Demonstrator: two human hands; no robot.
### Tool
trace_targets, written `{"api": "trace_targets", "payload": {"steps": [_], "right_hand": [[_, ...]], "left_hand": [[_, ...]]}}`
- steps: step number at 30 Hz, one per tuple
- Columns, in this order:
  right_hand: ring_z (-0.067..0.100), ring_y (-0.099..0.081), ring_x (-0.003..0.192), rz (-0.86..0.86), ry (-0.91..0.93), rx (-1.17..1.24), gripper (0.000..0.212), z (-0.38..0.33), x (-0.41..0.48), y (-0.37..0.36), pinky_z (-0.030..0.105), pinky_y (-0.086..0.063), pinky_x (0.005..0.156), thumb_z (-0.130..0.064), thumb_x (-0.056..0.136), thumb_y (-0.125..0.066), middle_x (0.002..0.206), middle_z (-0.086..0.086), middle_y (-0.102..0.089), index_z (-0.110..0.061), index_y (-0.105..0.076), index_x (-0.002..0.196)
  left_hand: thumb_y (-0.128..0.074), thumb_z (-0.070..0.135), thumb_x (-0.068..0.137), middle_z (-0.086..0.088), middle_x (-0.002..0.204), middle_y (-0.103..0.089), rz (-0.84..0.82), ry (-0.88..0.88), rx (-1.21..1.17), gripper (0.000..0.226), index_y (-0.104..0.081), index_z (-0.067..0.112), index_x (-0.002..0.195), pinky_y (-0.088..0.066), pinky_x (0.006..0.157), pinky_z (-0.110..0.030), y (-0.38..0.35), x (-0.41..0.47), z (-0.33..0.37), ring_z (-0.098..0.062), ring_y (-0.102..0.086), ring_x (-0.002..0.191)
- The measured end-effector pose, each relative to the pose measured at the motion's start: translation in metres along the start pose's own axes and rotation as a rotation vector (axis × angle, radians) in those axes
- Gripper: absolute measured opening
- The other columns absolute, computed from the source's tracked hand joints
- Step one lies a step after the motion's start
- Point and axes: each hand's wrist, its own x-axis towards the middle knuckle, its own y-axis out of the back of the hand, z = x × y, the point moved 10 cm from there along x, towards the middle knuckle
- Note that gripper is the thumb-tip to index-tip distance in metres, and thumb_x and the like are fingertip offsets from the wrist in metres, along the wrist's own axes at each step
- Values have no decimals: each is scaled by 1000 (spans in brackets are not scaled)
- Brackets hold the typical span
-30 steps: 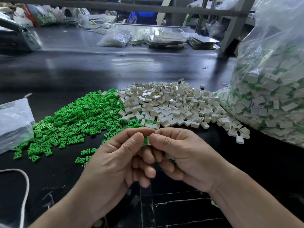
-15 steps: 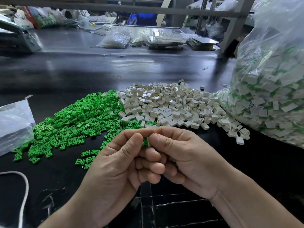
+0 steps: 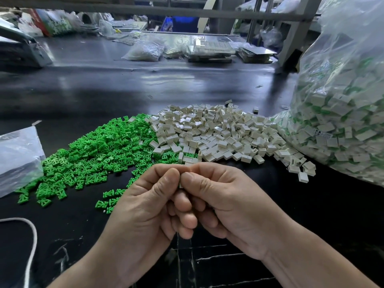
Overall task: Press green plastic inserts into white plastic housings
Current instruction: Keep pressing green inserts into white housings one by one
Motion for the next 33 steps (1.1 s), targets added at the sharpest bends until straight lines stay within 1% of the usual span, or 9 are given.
{"api": "trace_targets", "payload": {"steps": [5,12,16,18,22,27,29,31,33], "right_hand": [[16,-40,48,-62,-6,76,50,-2,1,-5,17,-27,33,-34,91,-63,69,5,-52,7,-58,120],[6,-39,42,-52,-16,62,49,0,1,-6,17,-26,33,-35,88,-64,64,-1,-51,-1,-63,123],[18,-37,50,-33,-15,70,45,1,2,-4,18,-24,33,-33,93,-64,68,4,-52,4,-61,118],[21,-37,55,-37,-1,110,39,0,3,-4,18,-24,33,-31,96,-62,65,4,-55,7,-59,104],[19,-43,47,-88,35,135,30,-6,5,-6,19,-25,32,-32,96,-55,55,4,-53,-9,-55,75],[8,-46,41,-74,147,463,10,-27,9,26,14,-29,32,-15,79,-62,64,4,-54,-13,-53,73],[10,-49,46,-47,235,595,15,-41,7,47,14,-36,32,-16,69,-71,74,7,-57,-11,-60,78],[10,-48,48,83,261,581,17,-44,7,73,14,-36,31,-19,66,-74,76,6,-58,-13,-62,78],[10,-46,46,278,254,396,9,-41,6,100,15,-32,31,-18,79,-71,73,4,-57,-16,-61,78]], "left_hand": [[-80,31,75,-9,60,-66,-98,-35,8,30,-72,13,99,-52,43,-25,-10,-1,4,-20,-66,48],[-85,26,70,-10,56,-64,-87,5,-9,28,-72,13,91,-52,41,-25,-7,-1,3,-21,-64,44],[-80,25,73,-9,54,-62,-27,-23,4,24,-72,13,92,-50,39,-24,-6,1,3,-19,-62,41],[-70,22,79,-9,54,-60,10,-41,28,16,-73,13,92,-49,37,-24,-6,2,4,-19,-61,40],[-64,19,87,-15,62,-62,8,-67,94,19,-70,7,101,-52,42,-27,-7,4,8,-24,-64,47],[-70,21,81,-19,71,-66,177,-117,370,15,-71,13,93,-51,44,-30,19,1,20,-30,-66,56],[-62,22,82,-18,72,-68,254,-148,530,14,-70,16,91,-52,46,-29,29,-1,24,-31,-67,58],[-60,16,89,-13,72,-70,257,-170,676,12,-69,22,92,-54,49,-27,28,-2,25,-28,-69,61],[-60,16,91,-4,75,-71,231,-191,869,17,-68,31,92,-55,54,-23,23,-4,23,-18,-70,63]]}}
